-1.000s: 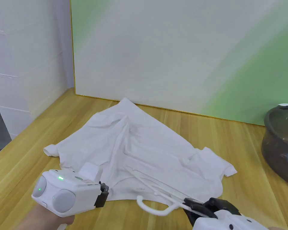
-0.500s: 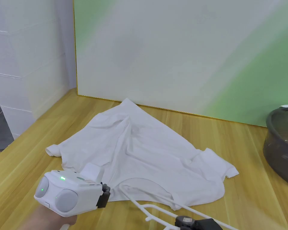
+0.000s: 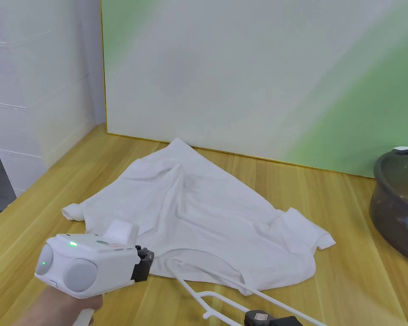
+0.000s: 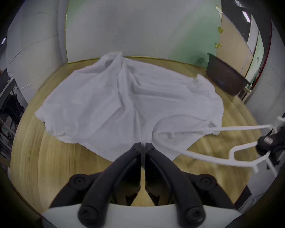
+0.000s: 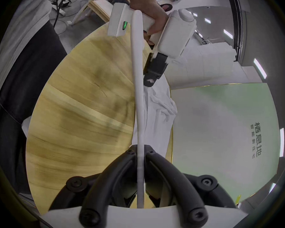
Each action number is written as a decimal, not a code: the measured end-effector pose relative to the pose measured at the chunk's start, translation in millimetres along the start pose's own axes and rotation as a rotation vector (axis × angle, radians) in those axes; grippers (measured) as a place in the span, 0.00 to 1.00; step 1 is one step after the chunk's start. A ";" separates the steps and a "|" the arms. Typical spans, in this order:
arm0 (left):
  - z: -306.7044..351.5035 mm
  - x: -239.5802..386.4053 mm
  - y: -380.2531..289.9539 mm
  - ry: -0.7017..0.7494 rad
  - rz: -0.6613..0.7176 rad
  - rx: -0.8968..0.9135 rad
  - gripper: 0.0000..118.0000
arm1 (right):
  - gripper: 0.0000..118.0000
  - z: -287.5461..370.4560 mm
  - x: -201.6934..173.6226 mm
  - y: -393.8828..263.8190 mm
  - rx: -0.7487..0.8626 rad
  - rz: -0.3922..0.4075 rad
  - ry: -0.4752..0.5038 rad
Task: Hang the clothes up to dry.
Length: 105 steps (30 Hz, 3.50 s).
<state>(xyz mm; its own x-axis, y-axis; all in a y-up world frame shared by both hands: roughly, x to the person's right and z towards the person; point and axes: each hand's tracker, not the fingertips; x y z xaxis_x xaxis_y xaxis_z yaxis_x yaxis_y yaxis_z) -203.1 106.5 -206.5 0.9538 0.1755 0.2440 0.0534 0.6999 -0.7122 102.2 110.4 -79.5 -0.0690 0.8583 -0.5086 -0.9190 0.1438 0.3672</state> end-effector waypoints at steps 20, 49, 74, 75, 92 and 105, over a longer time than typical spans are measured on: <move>36.9 26.4 -34.4 -0.041 -0.006 0.027 0.04 | 0.05 -3.4 -2.2 4.6 0.011 0.000 -0.055; 56.0 32.5 -27.6 -0.078 0.014 0.093 0.04 | 0.05 -0.3 81.3 -17.8 0.101 -0.624 0.177; 59.4 35.6 -20.7 -0.126 0.044 0.097 0.04 | 0.05 -75.8 113.3 -57.8 0.214 -1.111 0.564; 60.4 36.3 -19.4 -0.139 0.044 0.098 0.04 | 0.05 -81.9 113.4 -56.0 0.223 -1.111 0.577; 73.6 52.7 -6.7 -0.198 0.030 0.144 0.04 | 0.05 -142.6 106.9 -36.4 0.279 -1.182 0.564; 95.6 10.9 47.6 -0.285 0.246 0.278 0.03 | 0.05 -107.5 102.8 -24.0 0.309 -1.063 0.476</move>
<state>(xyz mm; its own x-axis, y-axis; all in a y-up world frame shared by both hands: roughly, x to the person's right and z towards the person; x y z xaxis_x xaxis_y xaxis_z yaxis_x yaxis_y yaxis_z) -218.4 207.9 -174.9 0.8070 0.5152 0.2886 -0.2826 0.7660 -0.5774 75.4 142.2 -224.2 0.4701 -0.0188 -0.8824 -0.4764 0.8362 -0.2716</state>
